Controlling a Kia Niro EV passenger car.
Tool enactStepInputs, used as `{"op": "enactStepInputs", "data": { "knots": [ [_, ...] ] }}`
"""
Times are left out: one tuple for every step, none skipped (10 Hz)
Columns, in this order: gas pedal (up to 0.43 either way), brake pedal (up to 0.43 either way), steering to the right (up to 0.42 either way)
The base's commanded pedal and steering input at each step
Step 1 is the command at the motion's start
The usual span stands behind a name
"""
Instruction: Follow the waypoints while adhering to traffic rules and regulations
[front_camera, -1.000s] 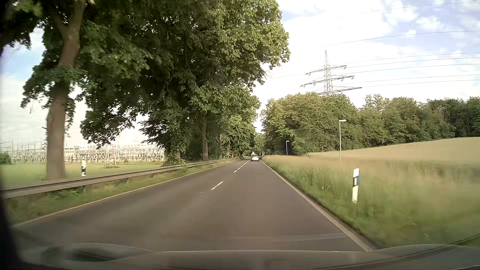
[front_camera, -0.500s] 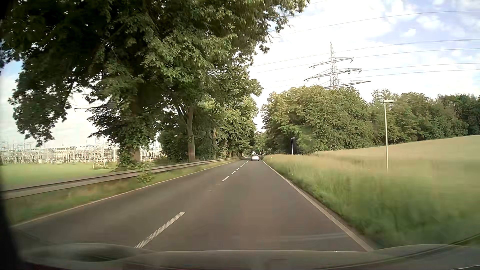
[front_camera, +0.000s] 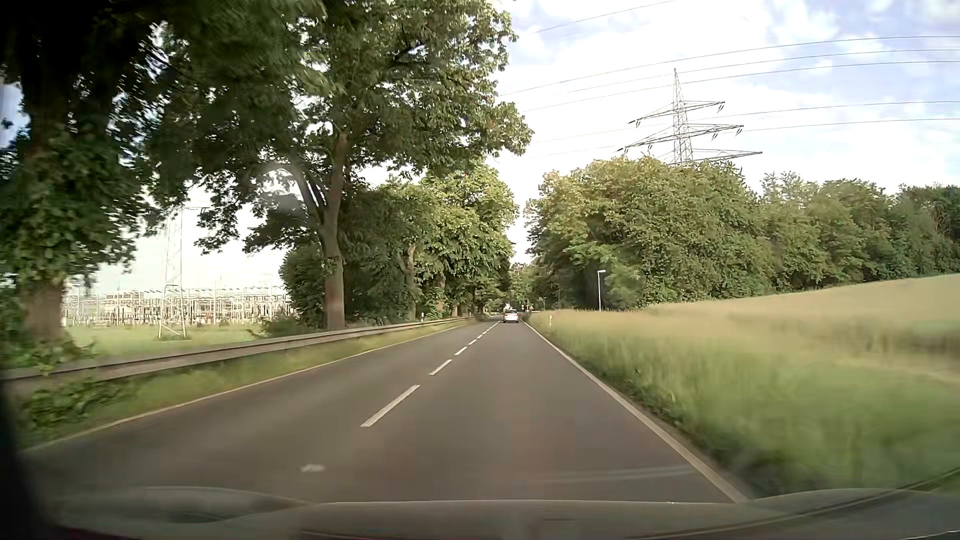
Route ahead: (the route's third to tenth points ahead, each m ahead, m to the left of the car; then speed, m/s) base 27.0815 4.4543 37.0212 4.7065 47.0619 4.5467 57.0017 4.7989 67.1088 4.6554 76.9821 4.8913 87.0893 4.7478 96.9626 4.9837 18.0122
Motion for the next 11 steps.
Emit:
{"op": "enactStepInputs", "data": {
  "knots": [
    [0.130, 0.030, -0.001],
    [0.130, 0.030, 0.000],
    [0.130, 0.030, 0.000],
    [0.130, 0.030, 0.000],
    [0.130, 0.030, 0.000],
    [0.130, 0.030, 0.000],
    [0.130, 0.030, 0.000],
    [0.130, 0.030, 0.000],
    [0.130, 0.030, 0.000],
    [0.130, 0.030, 0.000],
    [0.130, 0.030, 0.000]
  ]
}}
